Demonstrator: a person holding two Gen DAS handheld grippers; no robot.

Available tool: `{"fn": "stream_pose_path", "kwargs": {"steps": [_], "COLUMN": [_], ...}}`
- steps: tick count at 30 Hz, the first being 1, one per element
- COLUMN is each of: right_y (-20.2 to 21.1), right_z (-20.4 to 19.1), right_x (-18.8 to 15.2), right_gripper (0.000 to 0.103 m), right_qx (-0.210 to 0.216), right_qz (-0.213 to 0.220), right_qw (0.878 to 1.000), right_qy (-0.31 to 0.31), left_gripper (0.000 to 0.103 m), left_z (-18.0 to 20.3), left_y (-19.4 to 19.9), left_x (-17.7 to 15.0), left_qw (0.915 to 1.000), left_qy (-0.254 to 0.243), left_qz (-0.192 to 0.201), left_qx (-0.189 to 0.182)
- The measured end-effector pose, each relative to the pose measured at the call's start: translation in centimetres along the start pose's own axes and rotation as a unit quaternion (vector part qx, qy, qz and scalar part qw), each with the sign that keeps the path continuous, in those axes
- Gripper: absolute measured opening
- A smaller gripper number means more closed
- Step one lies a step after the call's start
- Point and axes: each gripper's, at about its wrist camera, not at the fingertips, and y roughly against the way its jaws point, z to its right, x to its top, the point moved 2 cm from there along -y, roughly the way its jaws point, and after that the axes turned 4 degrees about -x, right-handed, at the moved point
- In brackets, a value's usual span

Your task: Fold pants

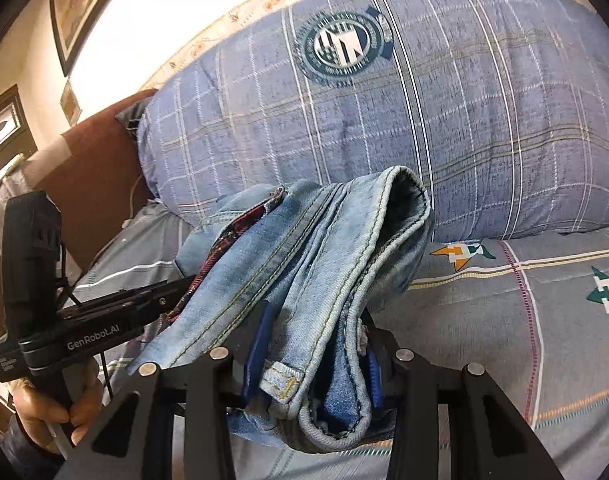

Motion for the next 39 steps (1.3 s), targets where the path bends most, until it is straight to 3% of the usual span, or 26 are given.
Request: {"fn": "stream_pose_path", "kwargs": {"steps": [4,9,13,20,29,34,37,39], "right_y": [-3.5,-8.4,-9.3,-8.9,-7.3,-8.5,-9.2,-9.4], "right_z": [1.8,4.5,6.4,6.6,5.0,5.5,6.8,7.8], "right_x": [-0.3,-2.4,-4.1,-3.0,-1.3,-2.0,-2.5,-2.8], "right_gripper": [0.043,0.043,0.05,0.052,0.053,0.058,0.068,0.069], "right_qx": [-0.002,-0.017,-0.019,-0.022,-0.07,-0.094,-0.085,-0.067], "right_qz": [-0.021,-0.073,-0.073,-0.084,-0.065,-0.081,-0.088,-0.094], "right_qw": [1.0,0.997,0.997,0.996,0.995,0.992,0.992,0.993], "right_qy": [-0.007,-0.01,-0.012,-0.024,0.02,0.037,0.018,-0.01], "left_gripper": [0.026,0.027,0.031,0.031,0.031,0.031,0.031,0.031], "left_z": [-1.0,-3.0,-3.6,-3.8,-3.4,-3.4,-3.3,-3.2], "left_y": [-3.3,-8.4,-8.5,-7.8,-7.1,-7.6,-7.8,-7.7], "left_x": [-0.3,-3.2,-4.5,-4.5,-4.8,-5.0,-5.1,-5.1], "left_qw": [0.9997,0.9967,0.9983,0.9987,0.9974,0.997,0.9965,0.9964], "left_qy": [0.008,0.006,-0.001,-0.01,-0.037,-0.042,-0.046,-0.047], "left_qz": [-0.022,-0.076,-0.056,-0.045,-0.043,-0.045,-0.046,-0.045], "left_qx": [0.004,0.028,0.019,0.021,0.044,0.047,0.051,0.054]}}
